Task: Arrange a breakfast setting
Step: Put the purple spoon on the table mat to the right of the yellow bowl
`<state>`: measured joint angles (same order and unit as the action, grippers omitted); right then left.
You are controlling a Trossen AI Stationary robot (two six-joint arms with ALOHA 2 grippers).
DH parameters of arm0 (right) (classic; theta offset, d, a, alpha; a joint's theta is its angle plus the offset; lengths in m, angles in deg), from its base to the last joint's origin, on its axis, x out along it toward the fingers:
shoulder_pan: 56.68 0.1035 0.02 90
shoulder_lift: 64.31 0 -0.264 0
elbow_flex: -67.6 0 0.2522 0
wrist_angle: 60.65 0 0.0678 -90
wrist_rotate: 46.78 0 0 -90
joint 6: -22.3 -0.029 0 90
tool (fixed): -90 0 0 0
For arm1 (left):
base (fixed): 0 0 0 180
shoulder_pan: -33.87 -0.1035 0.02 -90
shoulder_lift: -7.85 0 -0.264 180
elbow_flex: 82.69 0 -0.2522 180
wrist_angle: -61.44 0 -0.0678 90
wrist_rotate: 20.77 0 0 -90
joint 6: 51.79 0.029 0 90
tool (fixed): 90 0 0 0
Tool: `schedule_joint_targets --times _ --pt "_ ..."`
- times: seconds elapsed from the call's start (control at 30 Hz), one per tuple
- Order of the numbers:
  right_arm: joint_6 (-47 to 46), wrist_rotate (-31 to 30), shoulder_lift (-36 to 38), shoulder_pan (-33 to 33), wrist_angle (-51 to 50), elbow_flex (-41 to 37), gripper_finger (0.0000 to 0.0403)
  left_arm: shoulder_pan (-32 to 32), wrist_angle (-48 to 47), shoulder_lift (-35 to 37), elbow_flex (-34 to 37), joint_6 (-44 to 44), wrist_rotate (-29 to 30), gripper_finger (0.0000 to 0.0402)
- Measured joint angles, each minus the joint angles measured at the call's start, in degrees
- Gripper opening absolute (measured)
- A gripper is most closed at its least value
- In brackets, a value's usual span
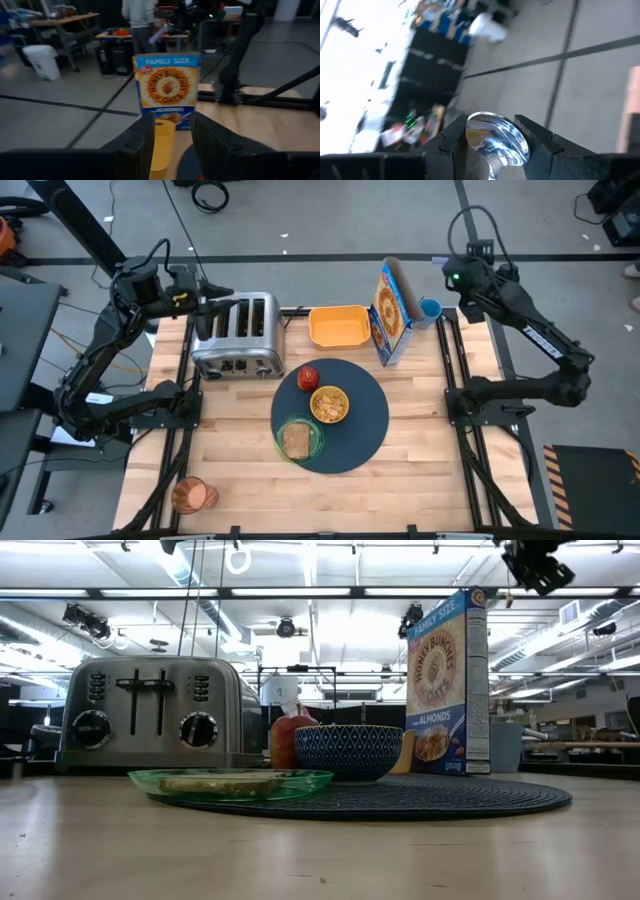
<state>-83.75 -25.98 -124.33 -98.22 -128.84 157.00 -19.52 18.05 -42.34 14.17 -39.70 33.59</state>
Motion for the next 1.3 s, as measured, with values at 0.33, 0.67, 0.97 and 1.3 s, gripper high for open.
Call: schedule_joint_targets --times 0.33,0.67,0.97,1.3 --pt "28.18 7.24 1.17 9.82 32.24 0.02 0.0146 3.31 -2.48 0.00 0.00 -3.94 -1.43 0.0133" --pt "37.83 17.08 -2.72 22.42 46.19 0.04 0.0146 6.78 -6.15 0.12 0.02 -3.94 -1.39 0.0133" --pt "37.85 27.28 -8.57 32.19 53.13 0.04 0.0146 7.08 -8.83 0.13 0.02 -3.99 -1.37 0.0133" --pt "34.23 37.72 -16.96 42.64 52.00 0.04 0.0146 7.08 -8.78 0.13 0.02 -3.97 -0.13 0.0133"
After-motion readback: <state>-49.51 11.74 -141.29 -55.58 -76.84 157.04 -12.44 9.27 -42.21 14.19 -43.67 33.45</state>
